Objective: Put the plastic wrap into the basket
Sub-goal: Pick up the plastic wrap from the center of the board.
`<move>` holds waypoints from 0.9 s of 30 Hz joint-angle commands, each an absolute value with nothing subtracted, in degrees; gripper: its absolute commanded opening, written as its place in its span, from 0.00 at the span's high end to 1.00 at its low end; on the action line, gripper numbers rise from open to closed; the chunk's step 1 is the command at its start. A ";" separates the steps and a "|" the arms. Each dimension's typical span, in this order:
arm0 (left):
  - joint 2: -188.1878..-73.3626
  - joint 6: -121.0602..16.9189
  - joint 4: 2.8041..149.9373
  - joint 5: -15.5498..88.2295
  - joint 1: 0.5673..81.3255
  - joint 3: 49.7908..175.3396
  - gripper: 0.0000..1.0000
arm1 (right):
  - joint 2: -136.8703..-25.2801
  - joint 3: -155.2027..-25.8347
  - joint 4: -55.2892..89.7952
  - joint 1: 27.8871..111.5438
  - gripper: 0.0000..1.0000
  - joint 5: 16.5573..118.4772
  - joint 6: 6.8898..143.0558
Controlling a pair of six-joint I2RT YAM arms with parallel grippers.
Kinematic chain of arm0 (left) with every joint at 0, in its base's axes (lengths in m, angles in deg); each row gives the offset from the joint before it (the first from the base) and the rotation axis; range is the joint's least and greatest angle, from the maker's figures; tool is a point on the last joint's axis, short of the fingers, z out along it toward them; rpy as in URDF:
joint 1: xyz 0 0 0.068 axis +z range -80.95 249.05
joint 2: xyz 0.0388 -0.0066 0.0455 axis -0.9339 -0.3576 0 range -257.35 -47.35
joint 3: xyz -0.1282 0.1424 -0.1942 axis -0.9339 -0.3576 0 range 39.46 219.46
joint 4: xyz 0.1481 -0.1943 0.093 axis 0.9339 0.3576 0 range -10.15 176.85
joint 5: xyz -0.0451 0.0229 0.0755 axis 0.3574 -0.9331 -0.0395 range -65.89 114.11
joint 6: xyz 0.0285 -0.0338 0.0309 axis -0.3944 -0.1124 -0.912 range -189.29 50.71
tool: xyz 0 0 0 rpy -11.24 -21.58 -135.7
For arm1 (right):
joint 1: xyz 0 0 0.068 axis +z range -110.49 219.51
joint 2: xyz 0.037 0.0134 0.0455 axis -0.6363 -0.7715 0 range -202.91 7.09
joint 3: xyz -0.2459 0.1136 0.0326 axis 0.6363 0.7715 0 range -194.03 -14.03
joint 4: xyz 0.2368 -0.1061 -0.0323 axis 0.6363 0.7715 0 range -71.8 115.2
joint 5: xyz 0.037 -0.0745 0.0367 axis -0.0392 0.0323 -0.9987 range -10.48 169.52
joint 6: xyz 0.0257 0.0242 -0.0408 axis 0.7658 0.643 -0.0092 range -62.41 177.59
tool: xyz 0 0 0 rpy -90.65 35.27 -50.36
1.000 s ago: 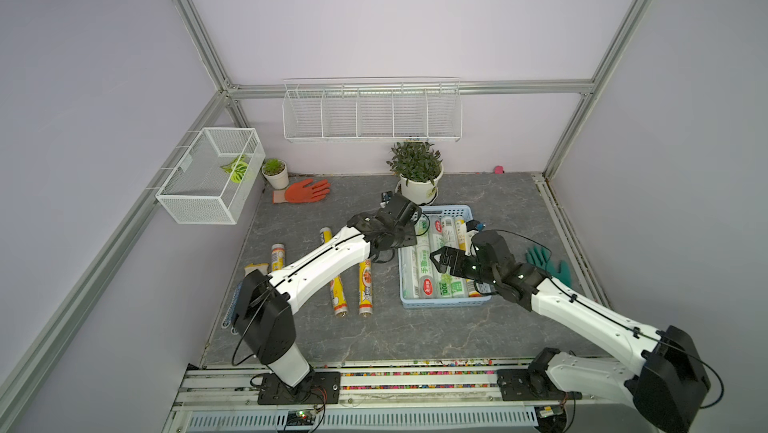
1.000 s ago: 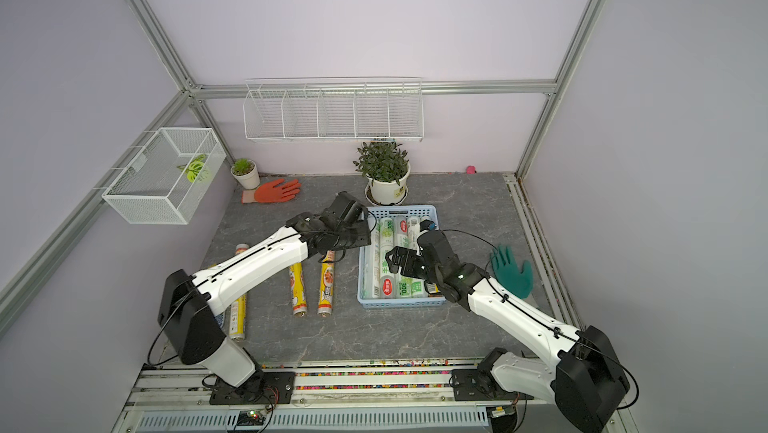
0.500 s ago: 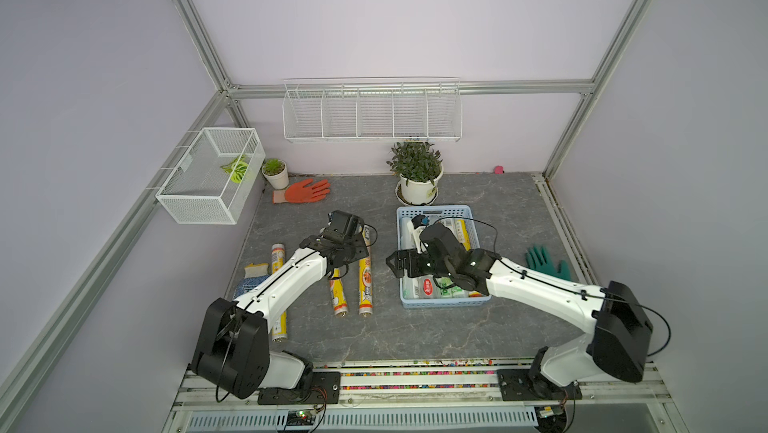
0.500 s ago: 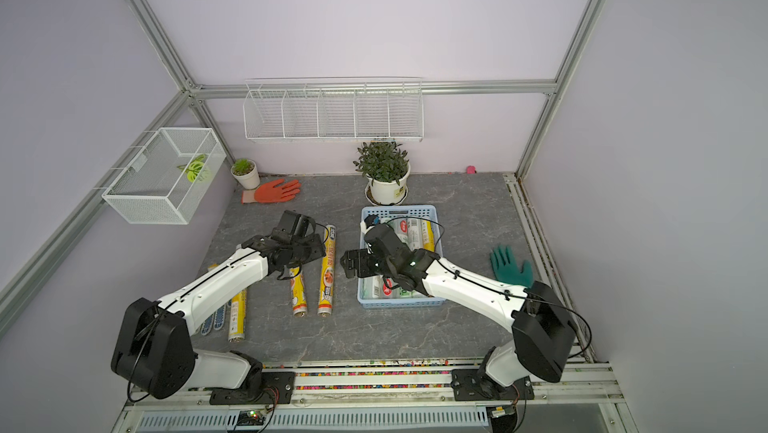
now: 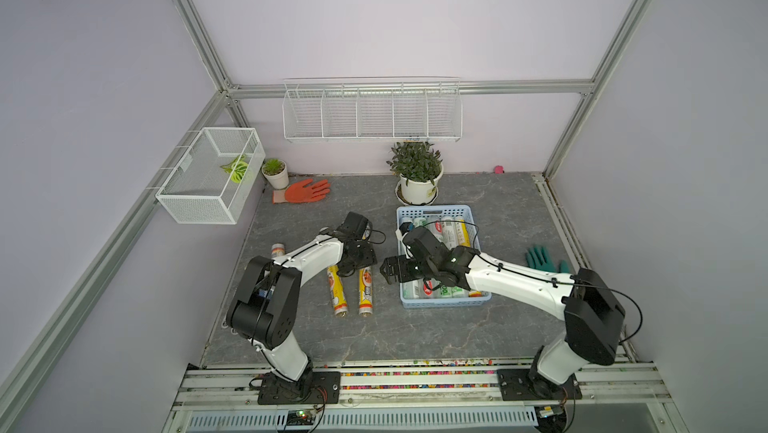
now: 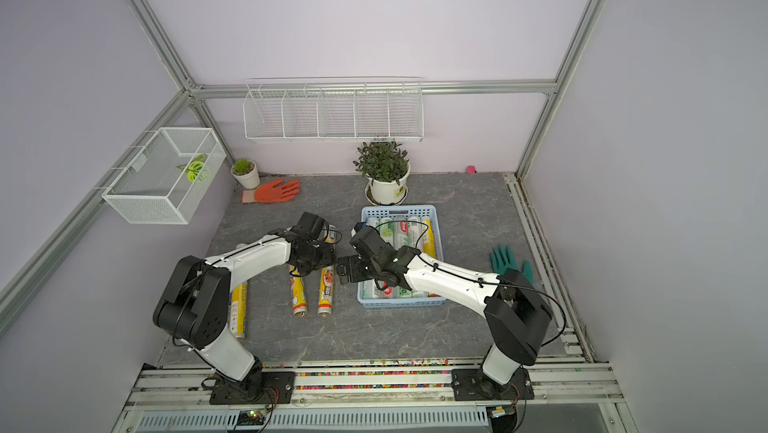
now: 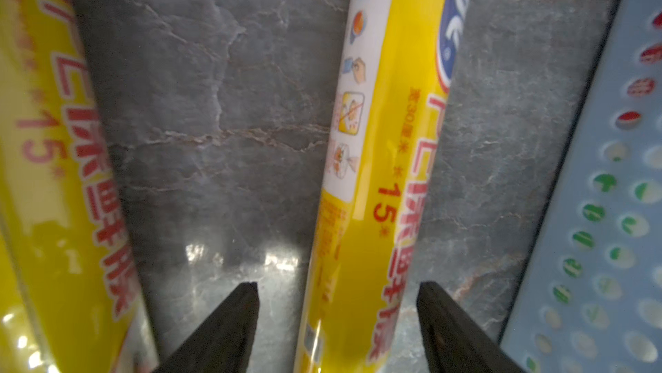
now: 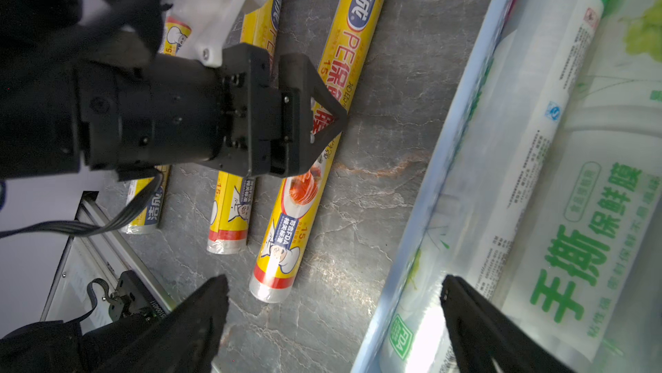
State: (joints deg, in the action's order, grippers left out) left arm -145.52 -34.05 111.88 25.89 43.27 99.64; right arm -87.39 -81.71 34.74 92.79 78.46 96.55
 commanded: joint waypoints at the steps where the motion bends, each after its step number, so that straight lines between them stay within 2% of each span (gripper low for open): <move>1: -148.33 -34.91 114.35 26.00 43.11 102.05 0.29 | -88.42 -82.58 35.33 92.79 0.02 79.09 95.99; 9: -153.06 -35.27 117.51 22.55 41.80 104.34 0.37 | -88.88 -82.47 35.08 92.86 0.02 78.99 96.35; 11: -153.53 -35.56 117.55 22.50 41.78 104.32 0.42 | -89.06 -82.66 35.16 92.79 0.02 78.94 96.40; 22: -147.33 -35.73 115.94 21.66 41.53 102.29 0.85 | -87.03 -81.64 35.06 92.86 0.02 80.15 96.75; 27: -141.78 -36.15 114.64 23.41 41.53 101.16 0.90 | -84.32 -79.44 34.03 92.84 0.03 82.37 97.00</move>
